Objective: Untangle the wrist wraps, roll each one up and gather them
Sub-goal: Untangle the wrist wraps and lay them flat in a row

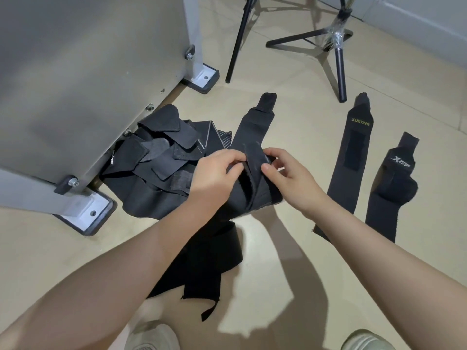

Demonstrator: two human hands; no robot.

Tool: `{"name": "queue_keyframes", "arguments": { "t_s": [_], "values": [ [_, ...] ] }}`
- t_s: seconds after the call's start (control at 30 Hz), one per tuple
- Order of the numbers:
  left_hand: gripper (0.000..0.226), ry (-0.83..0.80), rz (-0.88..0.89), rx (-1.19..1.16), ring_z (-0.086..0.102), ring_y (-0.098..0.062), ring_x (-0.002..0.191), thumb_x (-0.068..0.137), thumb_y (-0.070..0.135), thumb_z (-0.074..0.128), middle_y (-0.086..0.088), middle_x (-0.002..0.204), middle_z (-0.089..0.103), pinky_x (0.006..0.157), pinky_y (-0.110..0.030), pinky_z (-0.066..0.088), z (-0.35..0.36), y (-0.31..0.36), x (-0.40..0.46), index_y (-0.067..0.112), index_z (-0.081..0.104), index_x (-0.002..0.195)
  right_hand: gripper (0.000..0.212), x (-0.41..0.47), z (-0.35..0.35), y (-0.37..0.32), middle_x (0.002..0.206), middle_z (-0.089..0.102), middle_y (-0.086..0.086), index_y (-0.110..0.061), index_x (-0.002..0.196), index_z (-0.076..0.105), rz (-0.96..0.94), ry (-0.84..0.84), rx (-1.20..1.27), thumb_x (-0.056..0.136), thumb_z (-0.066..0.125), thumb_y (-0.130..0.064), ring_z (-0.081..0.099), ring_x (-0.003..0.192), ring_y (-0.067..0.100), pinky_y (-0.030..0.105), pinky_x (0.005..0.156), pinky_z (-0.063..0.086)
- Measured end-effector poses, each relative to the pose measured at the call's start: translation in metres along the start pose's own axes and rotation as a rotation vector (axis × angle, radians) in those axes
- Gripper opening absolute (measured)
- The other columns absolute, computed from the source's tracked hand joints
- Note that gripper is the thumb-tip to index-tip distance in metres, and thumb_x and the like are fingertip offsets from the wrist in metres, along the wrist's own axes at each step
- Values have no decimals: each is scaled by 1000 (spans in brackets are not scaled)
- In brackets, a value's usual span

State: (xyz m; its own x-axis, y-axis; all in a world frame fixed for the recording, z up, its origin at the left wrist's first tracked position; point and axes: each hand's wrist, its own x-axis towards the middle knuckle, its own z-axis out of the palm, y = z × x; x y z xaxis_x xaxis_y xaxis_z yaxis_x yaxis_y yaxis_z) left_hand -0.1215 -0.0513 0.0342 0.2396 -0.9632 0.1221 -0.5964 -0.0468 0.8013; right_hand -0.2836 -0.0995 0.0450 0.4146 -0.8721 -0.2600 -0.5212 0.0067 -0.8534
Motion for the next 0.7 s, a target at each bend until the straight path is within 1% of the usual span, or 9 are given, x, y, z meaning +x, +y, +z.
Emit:
{"name": "queue_keyframes", "arguments": {
  "t_s": [0.1, 0.2, 0.27, 0.33, 0.4, 0.5, 0.53, 0.6, 0.7],
  "values": [
    [22, -64, 98, 69, 62, -14, 89, 83, 14, 55, -1, 94, 71, 82, -23, 44, 0, -2, 0, 9, 73, 95, 30, 9, -5, -2, 116, 46, -2, -25, 124, 56, 39, -64, -61, 94, 54, -19, 42, 114, 6, 18, 97, 31],
    [19, -63, 56, 71, 61, -14, 86, 86, 11, 57, -1, 92, 69, 79, -29, 46, 0, -3, -4, 11, 72, 97, 13, 11, -8, -11, 103, 61, -3, -13, 92, 64, 82, -71, 210, 91, 56, -3, 57, 87, -3, 9, 79, 42],
    [20, -47, -34, 80, 60, -14, 80, 88, 8, 56, 0, 84, 67, 78, -28, 47, -2, -2, -2, 12, 71, 100, 7, 11, -11, -6, 108, 61, -3, -6, 88, 63, 61, -7, 256, 90, 57, -2, 56, 88, -2, 6, 76, 40],
    [24, -40, -221, 89, 59, -12, 80, 86, 6, 53, 5, 78, 64, 78, -23, 44, -3, -9, 5, 15, 72, 97, 9, 7, -11, -4, 108, 62, -3, -7, 93, 63, 45, -13, 333, 93, 54, -5, 58, 92, 1, 8, 82, 40],
    [25, -13, -443, 76, 59, -13, 80, 82, 3, 52, 5, 76, 64, 77, -22, 44, -4, -27, 13, 15, 72, 91, 10, 1, -14, 1, 92, 66, 1, -9, 94, 58, 23, -42, 479, 96, 48, -10, 61, 88, 12, 20, 85, 46],
    [28, 37, -849, -292, 54, -19, 62, 85, -10, 45, -9, 73, 61, 58, -26, 51, -10, -53, 16, 4, 69, 84, 21, -2, -25, 1, 67, 66, -6, -13, 85, 51, 116, 12, 677, 101, 37, -11, 62, 65, 13, 25, 69, 47],
    [31, 12, -913, -340, 51, -18, 58, 87, -13, 42, -11, 76, 59, 51, -24, 49, -11, -55, 14, 6, 65, 78, 24, -2, -28, 2, 63, 64, -6, -13, 84, 50, 144, 31, 695, 102, 34, -12, 60, 59, 11, 24, 63, 47],
    [36, -60, -814, -234, 45, -15, 65, 87, -15, 32, -8, 87, 50, 56, -21, 43, -11, -53, 10, 13, 53, 79, 24, -3, -32, 4, 62, 64, -4, -12, 83, 49, 175, 43, 752, 102, 33, -12, 60, 56, 11, 23, 56, 49],
    [45, -30, -452, -132, 45, -4, 103, 89, -8, 36, 8, 117, 47, 93, -17, 33, -14, -26, 5, 20, 52, 121, 22, -4, -30, 1, 63, 65, 1, -10, 85, 50, 232, 70, 925, 101, 35, -11, 61, 55, 13, 24, 55, 53]
  ]
}}
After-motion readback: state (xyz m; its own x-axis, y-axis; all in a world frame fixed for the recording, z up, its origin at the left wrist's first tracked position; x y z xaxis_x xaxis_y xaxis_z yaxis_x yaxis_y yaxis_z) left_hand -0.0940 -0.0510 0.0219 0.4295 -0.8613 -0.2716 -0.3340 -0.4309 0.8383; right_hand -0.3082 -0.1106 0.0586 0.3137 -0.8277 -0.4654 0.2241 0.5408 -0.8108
